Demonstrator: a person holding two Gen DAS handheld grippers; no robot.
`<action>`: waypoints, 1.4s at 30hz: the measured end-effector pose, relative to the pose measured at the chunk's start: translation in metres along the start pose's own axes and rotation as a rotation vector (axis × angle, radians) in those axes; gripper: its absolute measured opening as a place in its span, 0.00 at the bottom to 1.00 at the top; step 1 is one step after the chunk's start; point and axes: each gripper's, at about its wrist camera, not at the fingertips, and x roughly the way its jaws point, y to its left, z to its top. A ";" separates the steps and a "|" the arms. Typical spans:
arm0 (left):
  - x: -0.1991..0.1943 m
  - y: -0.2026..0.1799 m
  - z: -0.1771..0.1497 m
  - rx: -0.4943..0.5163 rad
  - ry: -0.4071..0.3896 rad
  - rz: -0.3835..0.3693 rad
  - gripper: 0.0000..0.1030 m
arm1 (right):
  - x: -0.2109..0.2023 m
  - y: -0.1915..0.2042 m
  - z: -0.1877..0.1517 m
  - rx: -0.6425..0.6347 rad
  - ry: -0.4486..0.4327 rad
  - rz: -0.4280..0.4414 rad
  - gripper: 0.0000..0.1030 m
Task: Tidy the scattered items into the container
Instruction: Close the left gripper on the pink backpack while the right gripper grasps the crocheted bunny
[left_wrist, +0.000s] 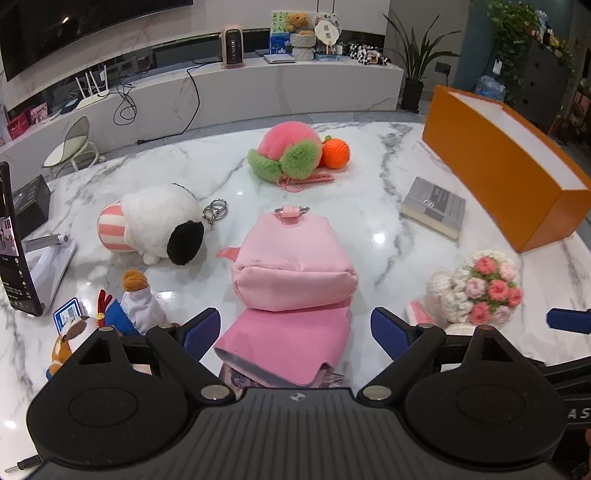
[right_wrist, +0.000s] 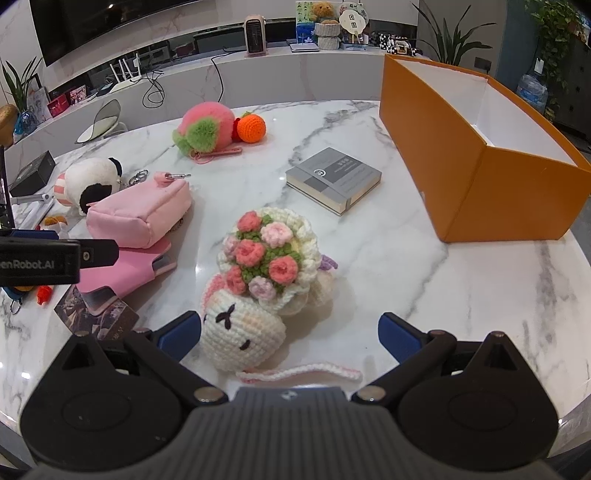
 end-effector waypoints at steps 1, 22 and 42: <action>0.001 0.000 0.000 0.000 -0.002 -0.005 1.00 | 0.001 0.000 0.000 0.001 0.001 -0.001 1.00; 0.042 0.009 0.007 -0.005 -0.010 -0.032 1.00 | 0.041 0.006 0.004 0.031 0.051 0.041 1.00; 0.058 0.018 0.020 -0.032 -0.068 -0.051 0.62 | 0.060 0.016 0.006 -0.030 0.036 0.012 0.99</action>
